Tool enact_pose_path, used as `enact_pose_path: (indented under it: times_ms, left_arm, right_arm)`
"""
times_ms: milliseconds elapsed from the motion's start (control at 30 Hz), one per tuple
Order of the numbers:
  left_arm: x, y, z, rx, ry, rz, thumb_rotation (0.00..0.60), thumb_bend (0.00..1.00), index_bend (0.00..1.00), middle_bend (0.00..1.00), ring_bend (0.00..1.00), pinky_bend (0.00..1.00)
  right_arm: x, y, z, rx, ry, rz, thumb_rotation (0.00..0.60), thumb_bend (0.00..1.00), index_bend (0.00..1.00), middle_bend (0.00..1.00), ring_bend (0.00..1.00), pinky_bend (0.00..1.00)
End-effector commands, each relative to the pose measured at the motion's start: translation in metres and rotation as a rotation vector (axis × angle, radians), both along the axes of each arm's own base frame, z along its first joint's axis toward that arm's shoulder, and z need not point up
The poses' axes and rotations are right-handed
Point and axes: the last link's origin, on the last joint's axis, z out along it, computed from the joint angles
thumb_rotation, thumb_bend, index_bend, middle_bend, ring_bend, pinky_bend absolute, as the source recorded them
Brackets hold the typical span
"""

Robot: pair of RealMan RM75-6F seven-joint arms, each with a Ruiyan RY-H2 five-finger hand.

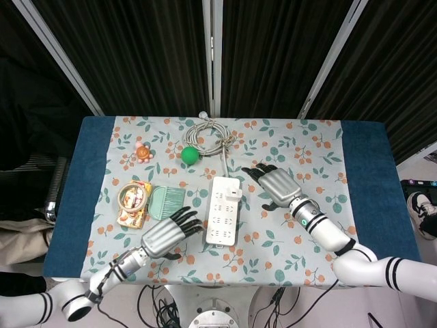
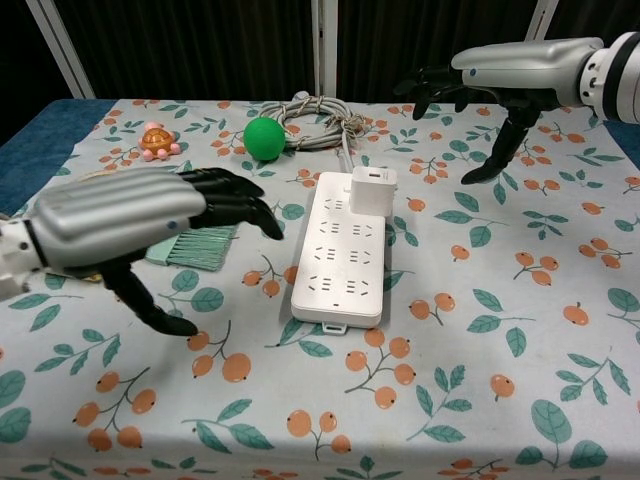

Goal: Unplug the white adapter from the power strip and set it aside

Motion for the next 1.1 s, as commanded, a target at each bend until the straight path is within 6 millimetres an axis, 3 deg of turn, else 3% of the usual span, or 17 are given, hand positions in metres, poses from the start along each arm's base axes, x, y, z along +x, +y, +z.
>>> enact_pose_path:
  times_ms: [33,233,500,1100]
  left_arm:
    - [0.018,0.003,-0.019,-0.032,-0.002,-0.047,0.6,0.1,0.2,0.16,0.05,0.08]
    - [0.039,0.01,-0.043,-0.043,0.002,-0.093,0.6,0.1,0.2,0.16,0.05,0.09]
    - [0.037,0.003,-0.061,-0.037,0.043,-0.093,0.6,0.1,0.2,0.17,0.08,0.11]
    - [0.034,0.0,-0.067,-0.084,0.013,-0.027,0.6,0.1,0.21,0.21,0.13,0.16]
  right_arm:
    - [0.026,0.0,-0.015,0.021,0.051,0.01,0.6,0.08,0.0,0.18,0.1,0.2]
    - [0.034,-0.001,-0.042,0.047,0.092,-0.003,0.6,0.12,0.0,0.22,0.1,0.2]
    - [0.033,-0.002,-0.069,0.069,0.107,-0.028,0.6,0.13,0.0,0.23,0.1,0.2]
    - [0.031,-0.002,-0.088,0.032,0.146,0.038,0.6,0.18,0.09,0.28,0.14,0.2]
